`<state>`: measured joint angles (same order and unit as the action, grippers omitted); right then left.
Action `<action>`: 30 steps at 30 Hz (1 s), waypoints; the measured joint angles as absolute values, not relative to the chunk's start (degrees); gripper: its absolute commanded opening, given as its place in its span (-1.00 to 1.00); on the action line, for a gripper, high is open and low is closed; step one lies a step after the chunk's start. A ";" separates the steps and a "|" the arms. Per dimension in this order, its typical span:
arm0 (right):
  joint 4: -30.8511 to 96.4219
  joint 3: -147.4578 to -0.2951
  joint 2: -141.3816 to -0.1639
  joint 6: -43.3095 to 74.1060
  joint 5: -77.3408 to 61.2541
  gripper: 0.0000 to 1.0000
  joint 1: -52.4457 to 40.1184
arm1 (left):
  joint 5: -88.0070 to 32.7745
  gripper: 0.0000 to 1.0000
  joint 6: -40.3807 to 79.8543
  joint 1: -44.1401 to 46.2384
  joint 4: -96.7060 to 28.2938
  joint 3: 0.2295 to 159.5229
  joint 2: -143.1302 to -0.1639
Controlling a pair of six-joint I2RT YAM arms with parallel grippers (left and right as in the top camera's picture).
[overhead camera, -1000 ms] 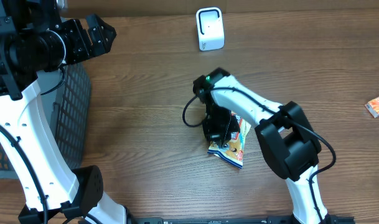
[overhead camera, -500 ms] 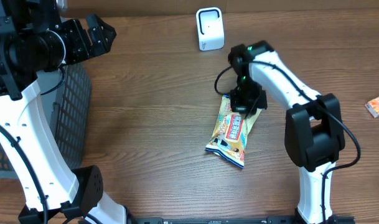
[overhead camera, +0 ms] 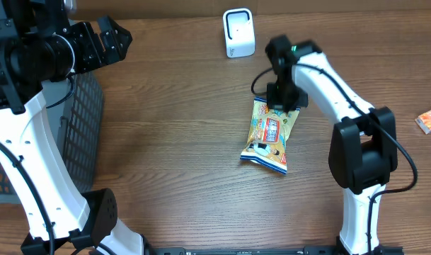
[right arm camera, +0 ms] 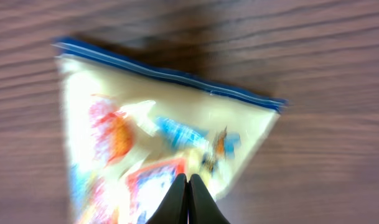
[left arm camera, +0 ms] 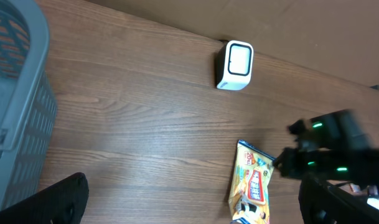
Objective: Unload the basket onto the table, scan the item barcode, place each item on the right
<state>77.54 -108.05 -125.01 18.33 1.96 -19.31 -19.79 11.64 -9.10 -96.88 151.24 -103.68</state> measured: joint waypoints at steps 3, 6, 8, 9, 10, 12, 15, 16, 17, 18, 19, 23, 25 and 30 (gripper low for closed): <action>86.56 -117.43 -124.99 17.96 1.89 -0.90 -19.53 | -19.77 1.00 11.62 -9.10 -96.88 151.24 -103.68; 92.84 -121.47 -124.46 17.23 1.02 -0.72 -20.18 | -19.79 1.00 11.62 -9.10 -96.88 151.24 -103.68; 95.09 -121.14 -124.40 16.73 0.01 -0.46 -21.12 | -19.79 0.99 11.62 -9.10 -96.88 151.24 -103.68; 95.29 -120.57 -124.40 16.45 -0.30 -0.33 -21.65 | -19.79 1.00 11.62 -9.10 -96.88 151.24 -103.68; 95.44 -119.57 -124.40 16.64 -0.71 -0.25 -22.44 | -19.79 1.00 11.62 -9.10 -96.88 151.24 -103.68; 95.37 -117.16 -124.40 16.73 -1.32 0.07 -24.29 | -19.79 1.00 11.62 -9.10 -96.88 151.24 -103.68; 94.28 -113.54 -124.40 16.23 -1.65 0.73 -27.49 | -19.79 1.00 11.62 -9.10 -96.88 151.24 -103.68; 93.84 -112.27 -124.42 16.40 -1.41 0.76 -29.12 | -19.79 1.00 11.62 -9.10 -96.88 151.24 -103.68; 93.73 -111.70 -124.42 16.12 -1.17 0.75 -30.00 | -19.79 1.00 11.62 -9.10 -96.88 151.24 -103.68; 93.65 -110.63 -124.42 16.19 -0.38 0.72 -31.57 | -19.79 1.00 11.62 -9.10 -96.88 151.24 -103.68; 93.60 -109.73 -124.42 16.32 0.47 0.68 -33.06 | -19.79 1.00 11.62 -9.10 -96.90 151.24 -103.68; 91.37 -105.82 -124.42 18.26 4.34 0.08 -38.74 | -19.79 1.00 11.62 -9.10 -96.88 151.24 -103.68; 89.36 -104.01 -124.44 18.94 5.32 0.09 -39.99 | -19.79 1.00 11.62 -9.10 -96.88 151.24 -103.68; 78.85 -94.83 -124.25 20.38 6.83 0.01 -40.47 | -19.79 1.00 11.64 -9.10 -96.90 151.24 -103.68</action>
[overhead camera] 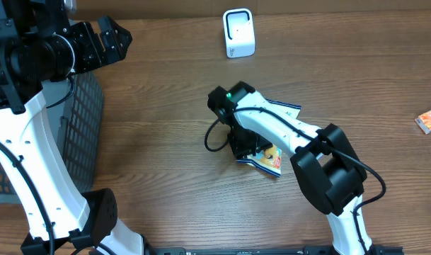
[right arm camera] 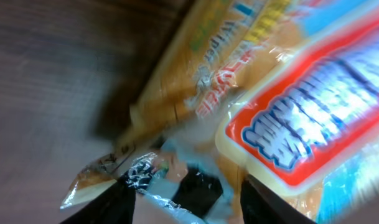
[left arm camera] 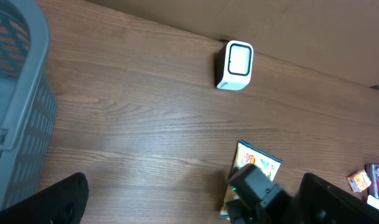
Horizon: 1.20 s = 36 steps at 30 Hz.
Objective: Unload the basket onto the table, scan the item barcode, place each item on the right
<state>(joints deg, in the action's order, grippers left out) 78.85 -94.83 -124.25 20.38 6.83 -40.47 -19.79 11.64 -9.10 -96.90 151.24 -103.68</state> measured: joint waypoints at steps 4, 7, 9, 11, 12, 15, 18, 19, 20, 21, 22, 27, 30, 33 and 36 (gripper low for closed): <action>76.27 -89.80 -124.25 21.19 7.73 -0.05 -40.47 | -19.77 1.00 11.62 -9.10 -96.88 151.24 -103.68; 78.85 -90.30 -124.25 22.48 7.64 -0.07 -40.47 | -19.77 0.99 11.62 -9.10 -96.88 151.24 -103.68; 81.54 -91.35 -124.27 22.79 7.60 0.06 -40.47 | -19.79 1.00 11.64 -9.10 -96.88 151.24 -103.68; 85.97 -94.83 -124.36 23.09 7.66 0.25 -40.29 | -19.77 1.00 11.62 -9.10 -96.88 151.24 -103.68; 88.23 -97.30 -124.40 23.11 7.77 0.35 -40.14 | -19.77 1.00 11.62 -9.10 -96.86 151.24 -103.68; 92.55 -105.54 -124.40 21.98 8.54 1.00 -39.68 | -19.79 1.00 11.62 -9.10 -96.88 151.24 -103.68; 92.62 -110.32 -124.33 19.68 10.37 1.00 -39.40 | -19.77 0.99 11.64 -9.10 -96.88 151.24 -103.68; 91.88 -110.72 -124.33 19.46 10.90 1.00 -39.42 | -19.79 0.99 11.62 -9.10 -96.88 151.24 -103.68; 90.63 -110.69 -124.33 19.25 11.18 1.00 -39.42 | -19.79 1.00 11.62 -9.10 -96.88 151.24 -103.68; 89.23 -110.52 -124.33 19.16 11.46 1.00 -39.40 | -19.79 1.00 11.64 -9.10 -96.90 151.24 -103.68; 87.74 -110.04 -124.33 19.00 11.66 1.00 -39.40 | -19.77 1.00 11.62 -9.10 -96.86 151.24 -103.68; 78.67 -104.62 -124.33 19.07 12.71 1.00 -39.40 | -19.79 1.00 11.62 -9.10 -96.86 151.24 -103.68; 75.79 -100.53 -124.36 21.04 15.00 0.96 -39.42 | -19.79 1.00 11.62 -9.10 -96.88 151.24 -103.68; 74.39 -96.53 -124.36 24.03 18.79 0.95 -39.42 | -19.79 1.00 11.64 -9.10 -96.88 151.24 -103.68; 72.03 -94.19 -124.36 25.47 21.08 0.86 -39.42 | -19.79 1.00 11.62 -9.10 -96.90 151.24 -103.68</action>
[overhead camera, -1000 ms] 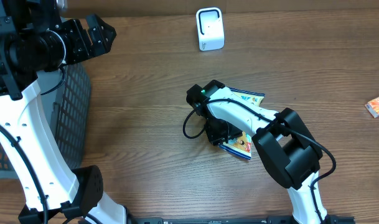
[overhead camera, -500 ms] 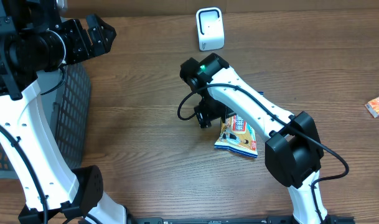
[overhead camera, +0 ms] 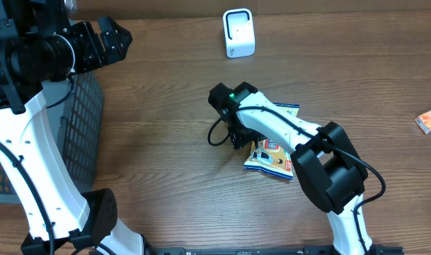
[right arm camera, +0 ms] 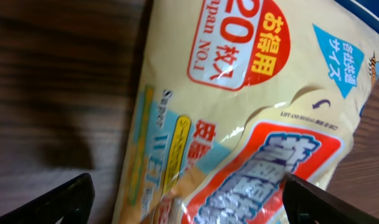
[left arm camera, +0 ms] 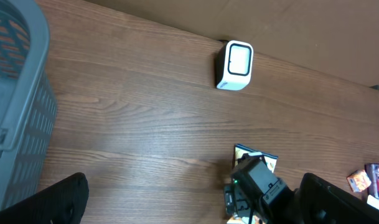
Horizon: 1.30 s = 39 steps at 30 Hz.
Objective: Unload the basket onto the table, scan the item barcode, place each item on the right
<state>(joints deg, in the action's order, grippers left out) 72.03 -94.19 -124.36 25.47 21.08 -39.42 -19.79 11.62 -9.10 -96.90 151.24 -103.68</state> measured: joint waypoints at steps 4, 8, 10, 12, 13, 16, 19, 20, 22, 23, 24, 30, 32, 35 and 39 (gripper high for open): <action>68.45 -91.35 -124.36 26.72 22.79 0.66 -39.42 | -19.79 1.00 11.62 -9.10 -96.88 151.24 -103.68; 65.14 -89.69 -123.79 27.16 23.90 0.08 -39.46 | -19.79 1.00 11.62 -9.10 -96.88 151.24 -103.68; 65.30 -89.14 -123.76 27.40 24.77 -0.34 -39.46 | -19.79 1.00 11.62 -9.10 -96.88 151.24 -103.68; 65.65 -89.12 -123.74 28.34 24.86 -0.67 -39.46 | -19.79 1.00 11.62 -9.10 -96.88 151.24 -103.68; 66.11 -89.12 -123.74 28.64 24.77 -0.88 -39.46 | -19.79 0.99 11.62 -9.10 -96.88 151.24 -103.68; 69.34 -90.15 -123.81 29.45 24.38 -0.93 -39.40 | -19.79 1.00 11.62 -9.10 -96.88 151.24 -103.68; 73.65 -94.26 -124.11 29.80 22.96 -0.93 -39.40 | -19.77 1.00 11.62 -9.10 -96.86 151.24 -103.68; 75.02 -96.49 -124.36 29.80 22.33 -0.93 -39.40 | -19.79 1.00 11.64 -9.10 -96.90 151.24 -103.68; 78.22 -101.54 -124.53 29.80 20.67 -0.93 -39.40 | -19.77 0.99 11.62 -9.10 -96.88 151.24 -103.68; 79.29 -104.03 -124.53 29.78 19.94 -0.93 -39.40 | -19.79 1.00 11.62 -9.10 -96.88 151.24 -103.68; 81.43 -107.18 -124.53 29.80 19.09 -0.93 -39.42 | -19.77 1.00 11.62 -9.10 -96.86 151.24 -103.68; 90.67 -122.61 -124.53 27.70 11.77 -0.93 -39.40 | -19.77 1.00 11.62 -9.10 -96.88 151.24 -103.68; 92.20 -126.13 -124.51 26.30 8.05 -0.93 -39.33 | -19.77 1.00 11.62 -9.10 -96.88 151.24 -103.68; 92.77 -127.96 -124.46 24.73 1.54 -0.93 -38.63 | -19.79 1.00 11.64 -9.10 -96.88 151.24 -103.68; 90.87 -127.50 -124.46 19.92 -13.72 -0.93 -34.17 | -19.79 1.00 11.62 -9.10 -96.88 151.24 -103.68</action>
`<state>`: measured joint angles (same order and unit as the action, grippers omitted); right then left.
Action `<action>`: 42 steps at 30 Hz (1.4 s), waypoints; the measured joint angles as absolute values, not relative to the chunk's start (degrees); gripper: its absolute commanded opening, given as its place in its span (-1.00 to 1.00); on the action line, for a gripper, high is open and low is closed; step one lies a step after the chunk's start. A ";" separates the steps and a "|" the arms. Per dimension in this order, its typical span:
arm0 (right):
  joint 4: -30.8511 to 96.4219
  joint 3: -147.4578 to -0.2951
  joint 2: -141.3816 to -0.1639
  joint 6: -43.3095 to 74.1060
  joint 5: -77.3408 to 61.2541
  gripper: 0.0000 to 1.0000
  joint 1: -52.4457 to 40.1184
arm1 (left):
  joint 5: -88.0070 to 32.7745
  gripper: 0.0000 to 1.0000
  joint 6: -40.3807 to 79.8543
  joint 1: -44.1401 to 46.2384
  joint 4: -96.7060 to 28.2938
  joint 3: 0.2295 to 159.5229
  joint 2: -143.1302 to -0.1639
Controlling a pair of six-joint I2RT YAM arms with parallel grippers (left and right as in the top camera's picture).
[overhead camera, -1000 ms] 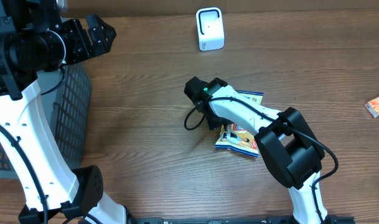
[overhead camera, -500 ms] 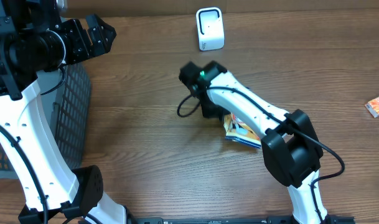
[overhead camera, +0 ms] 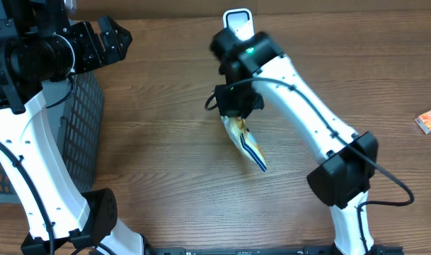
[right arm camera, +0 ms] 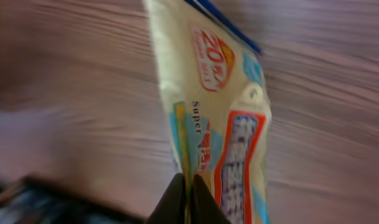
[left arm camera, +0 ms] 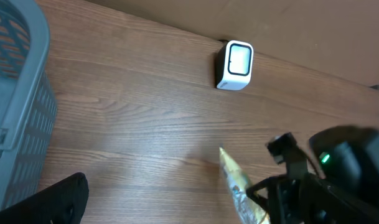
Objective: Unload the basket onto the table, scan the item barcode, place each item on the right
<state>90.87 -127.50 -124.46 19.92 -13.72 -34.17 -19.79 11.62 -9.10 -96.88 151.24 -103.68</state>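
A yellow snack packet (overhead camera: 245,140) with a blue end seam hangs edge-on above the middle of the table, and its printed face shows in the right wrist view (right arm camera: 223,124). My right gripper (overhead camera: 232,112) is shut on the packet's edge, fingers pinched together (right arm camera: 187,198). The white barcode scanner (overhead camera: 238,31) stands at the table's back edge, behind the right arm, and also shows in the left wrist view (left arm camera: 235,65). The packet (left arm camera: 239,186) is seen low in that view too. My left gripper (overhead camera: 109,39) is raised at the far left over the basket, its fingers (left arm camera: 61,199) spread wide, holding nothing.
A grey slatted basket (overhead camera: 84,134) stands at the table's left edge. A small orange packet (overhead camera: 429,119) lies at the far right edge. The wooden table (overhead camera: 151,142) extends between the basket and the right arm.
My right gripper was open over the packet lying flat on the table. Now it is shut on the packet's edge and holds it up, farther back and nearer the scanner.
My right gripper was shut above the packet's upper end, at the table's middle right. Then it was low at the packet's left side, and the packet lay slightly shifted. It then stood open over the packet, and now holds it lifted.
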 measured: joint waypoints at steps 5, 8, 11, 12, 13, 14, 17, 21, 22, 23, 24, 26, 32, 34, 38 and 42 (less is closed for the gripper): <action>88.53 -124.70 -124.46 15.75 -25.87 -0.93 -27.46 | -19.79 1.00 11.62 -9.10 -96.88 151.24 -103.68; 87.35 -121.30 -124.46 14.72 -28.75 -0.93 -23.35 | -19.79 0.99 11.62 -9.10 -96.88 151.24 -103.68; 85.47 -116.84 -124.42 13.98 -30.35 -0.93 -18.61 | -19.79 0.99 11.62 -9.10 -96.90 151.24 -103.68; 84.18 -112.95 -124.38 13.39 -30.68 -0.93 -15.38 | -19.79 1.00 11.62 -9.10 -96.88 151.24 -103.68; 82.85 -110.50 -124.40 13.19 -30.06 -0.93 -13.65 | -19.77 1.00 11.62 -9.10 -96.88 151.24 -103.68; 81.43 -107.85 -124.33 13.08 -29.28 -0.93 -11.86 | -19.79 1.00 11.62 -9.10 -96.88 151.24 -103.68; 80.12 -101.51 -124.36 13.32 -23.31 -0.93 -7.31 | -19.79 0.99 11.62 -9.10 -96.88 151.24 -103.68; 81.01 -99.90 -124.36 13.58 -14.59 -0.93 -1.41 | -19.79 0.99 11.62 -9.10 -96.86 151.24 -103.68; 81.23 -100.18 -124.36 13.65 -13.15 -0.93 -0.01 | -19.79 1.00 11.62 -9.10 -96.88 151.24 -103.68; 81.97 -100.51 -124.36 13.69 -12.27 -0.92 1.19 | -19.77 1.00 11.62 -9.10 -96.88 151.24 -103.68; 82.56 -100.79 -124.36 13.67 -11.90 -0.93 1.87 | -19.79 1.00 11.62 -9.10 -96.88 151.24 -103.68; 84.16 -102.04 -124.36 13.26 -11.66 -0.93 3.03 | -19.79 0.99 11.62 -9.10 -96.88 151.24 -103.68; 88.25 -106.69 -124.36 10.39 -14.63 -0.93 0.84 | -19.79 1.00 11.62 -9.10 -96.88 151.24 -103.68; 89.12 -108.71 -124.36 10.00 -14.98 -0.93 -1.61 | -19.79 1.00 11.62 -9.10 -96.88 151.24 -103.68; 90.59 -110.30 -124.36 11.51 -12.14 0.51 -5.48 | -19.79 1.00 11.62 -9.10 -96.88 151.24 -103.68; 91.77 -110.24 -124.36 14.83 -5.21 0.98 -7.94 | -19.79 1.00 11.62 -9.10 -96.88 151.24 -103.68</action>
